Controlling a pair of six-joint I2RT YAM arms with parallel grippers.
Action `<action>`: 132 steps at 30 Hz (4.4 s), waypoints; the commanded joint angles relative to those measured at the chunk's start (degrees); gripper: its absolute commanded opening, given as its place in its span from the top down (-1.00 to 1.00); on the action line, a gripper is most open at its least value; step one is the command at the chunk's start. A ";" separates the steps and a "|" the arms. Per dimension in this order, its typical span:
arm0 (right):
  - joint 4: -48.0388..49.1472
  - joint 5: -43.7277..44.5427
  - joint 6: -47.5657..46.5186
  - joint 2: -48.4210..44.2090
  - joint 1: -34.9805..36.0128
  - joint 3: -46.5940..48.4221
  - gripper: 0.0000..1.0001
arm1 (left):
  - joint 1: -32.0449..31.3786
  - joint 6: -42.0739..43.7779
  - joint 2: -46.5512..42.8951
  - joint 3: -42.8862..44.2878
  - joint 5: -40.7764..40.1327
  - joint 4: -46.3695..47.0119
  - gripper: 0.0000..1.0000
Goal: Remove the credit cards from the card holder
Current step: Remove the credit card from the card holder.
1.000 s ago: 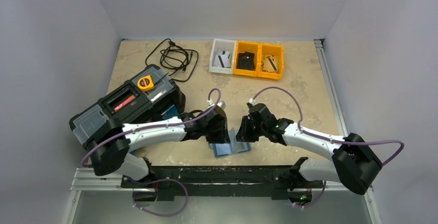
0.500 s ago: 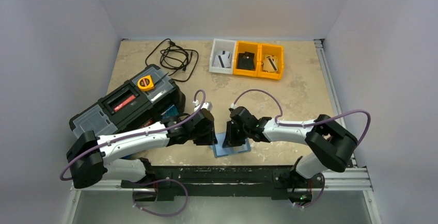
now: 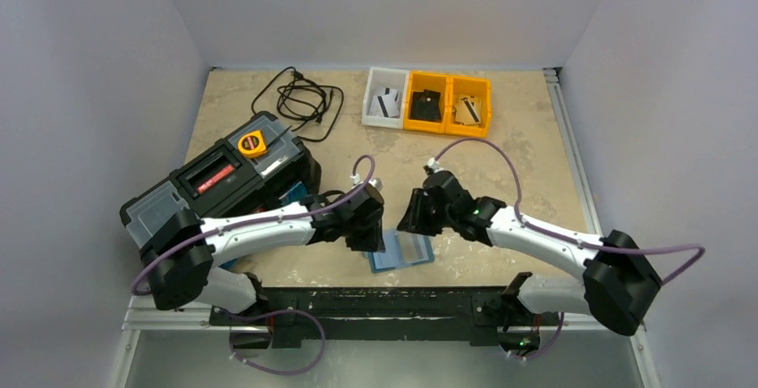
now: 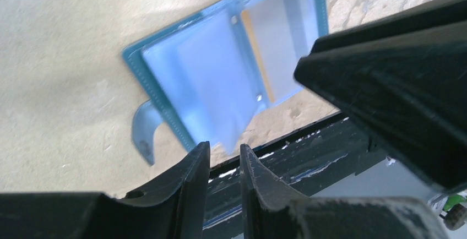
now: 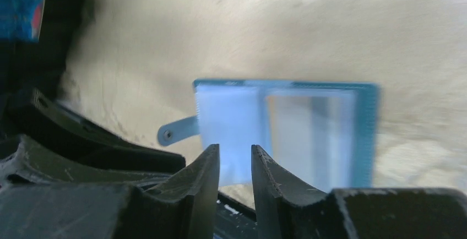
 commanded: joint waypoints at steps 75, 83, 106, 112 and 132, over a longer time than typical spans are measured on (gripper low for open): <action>3.22 -5.14 -5.37 -5.39 -11.61 -9.34 0.53 | -9.95 10.35 22.28 19.79 -12.39 -1.11 1.00; 5.16 -5.00 -5.50 -2.71 -10.49 -8.23 0.54 | -9.86 10.01 21.21 17.68 -11.05 1.75 1.00; 6.08 -7.94 -5.70 -2.85 -7.18 -7.05 0.61 | -9.79 6.29 13.11 14.63 -17.70 -6.65 0.31; 8.06 -7.98 -2.95 -1.36 -2.38 -5.67 0.60 | -9.60 2.65 4.98 11.33 -21.51 -13.11 0.30; 8.97 -1.75 2.80 6.68 5.98 -1.15 0.66 | -4.57 0.86 -3.14 3.87 -7.01 -3.36 0.43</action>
